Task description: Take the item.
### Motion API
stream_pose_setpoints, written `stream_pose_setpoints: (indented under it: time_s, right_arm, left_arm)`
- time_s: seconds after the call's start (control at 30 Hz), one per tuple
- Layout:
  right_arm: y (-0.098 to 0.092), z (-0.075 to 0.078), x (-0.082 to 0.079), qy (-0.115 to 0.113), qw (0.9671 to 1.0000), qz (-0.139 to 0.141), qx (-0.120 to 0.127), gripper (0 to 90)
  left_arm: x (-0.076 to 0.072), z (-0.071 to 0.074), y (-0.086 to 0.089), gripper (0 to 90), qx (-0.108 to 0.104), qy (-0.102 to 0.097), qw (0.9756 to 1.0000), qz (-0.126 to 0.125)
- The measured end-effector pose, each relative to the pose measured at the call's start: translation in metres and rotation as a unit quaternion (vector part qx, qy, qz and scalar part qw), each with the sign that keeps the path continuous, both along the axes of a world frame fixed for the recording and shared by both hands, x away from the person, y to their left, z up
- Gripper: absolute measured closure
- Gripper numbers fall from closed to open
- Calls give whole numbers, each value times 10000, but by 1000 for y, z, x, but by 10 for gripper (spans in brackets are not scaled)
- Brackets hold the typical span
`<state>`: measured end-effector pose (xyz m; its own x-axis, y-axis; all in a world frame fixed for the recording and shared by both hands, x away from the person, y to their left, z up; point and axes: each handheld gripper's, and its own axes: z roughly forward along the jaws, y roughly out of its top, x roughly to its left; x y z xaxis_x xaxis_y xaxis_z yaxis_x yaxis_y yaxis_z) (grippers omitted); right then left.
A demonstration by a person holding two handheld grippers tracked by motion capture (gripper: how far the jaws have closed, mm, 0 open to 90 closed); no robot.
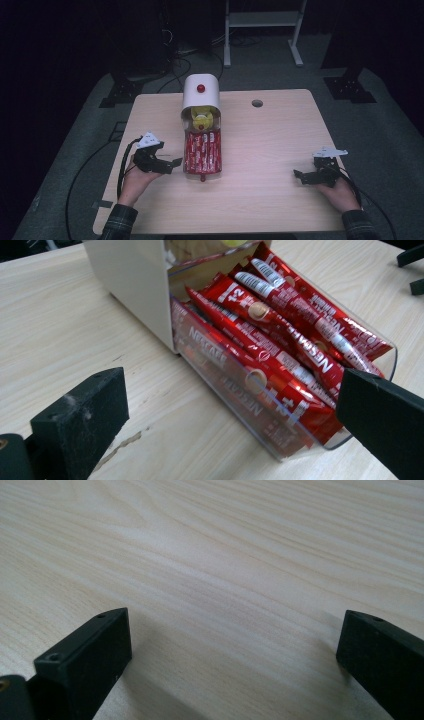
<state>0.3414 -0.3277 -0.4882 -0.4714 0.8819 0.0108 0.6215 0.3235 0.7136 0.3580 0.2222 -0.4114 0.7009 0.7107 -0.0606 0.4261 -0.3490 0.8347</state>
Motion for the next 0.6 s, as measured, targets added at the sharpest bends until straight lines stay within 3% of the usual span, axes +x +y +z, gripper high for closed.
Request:
stream_pose_setpoints:
  time_s: [0.6]
  right_arm:
    - [0, 0, 0, 4, 10000, 10, -5, 4]
  left_arm:
    - [4, 1, -17, 58, 23, -47, 9997, -244]
